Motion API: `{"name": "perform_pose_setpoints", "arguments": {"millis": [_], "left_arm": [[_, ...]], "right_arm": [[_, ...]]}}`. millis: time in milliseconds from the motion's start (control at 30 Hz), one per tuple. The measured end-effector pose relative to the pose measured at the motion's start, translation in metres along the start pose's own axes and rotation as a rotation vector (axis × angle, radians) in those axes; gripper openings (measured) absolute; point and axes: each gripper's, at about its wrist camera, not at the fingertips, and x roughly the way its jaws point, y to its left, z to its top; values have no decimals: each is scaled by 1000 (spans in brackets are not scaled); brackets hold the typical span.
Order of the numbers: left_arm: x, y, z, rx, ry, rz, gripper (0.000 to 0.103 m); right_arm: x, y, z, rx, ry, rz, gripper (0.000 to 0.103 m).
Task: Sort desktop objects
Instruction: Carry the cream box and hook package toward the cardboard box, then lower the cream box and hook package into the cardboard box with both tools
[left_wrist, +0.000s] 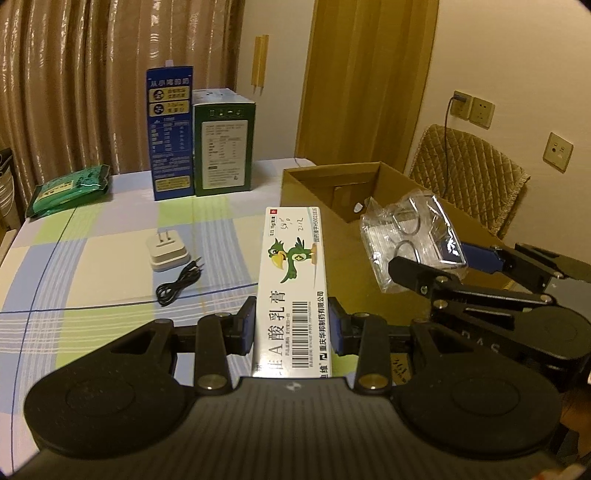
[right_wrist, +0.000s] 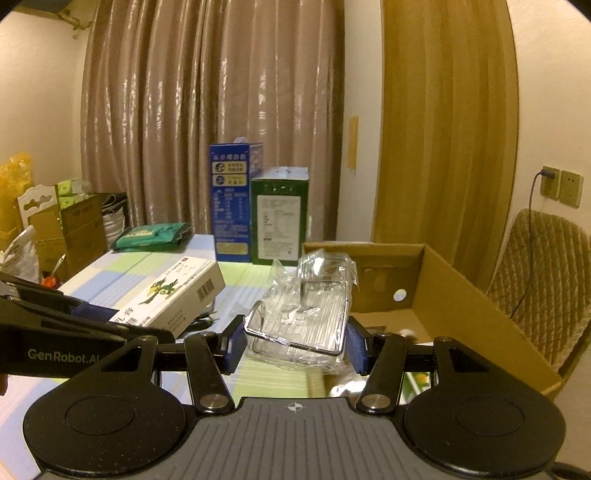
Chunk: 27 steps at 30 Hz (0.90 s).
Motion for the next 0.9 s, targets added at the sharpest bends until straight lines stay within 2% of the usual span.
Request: {"name": "perform_pose_setpoints", "arguments": {"millis": [900], "left_arm": [[5,-33,9,35,-3,-52,33]], "right_arm": [[-11,-27,9,11,-22,-53,52]]}}
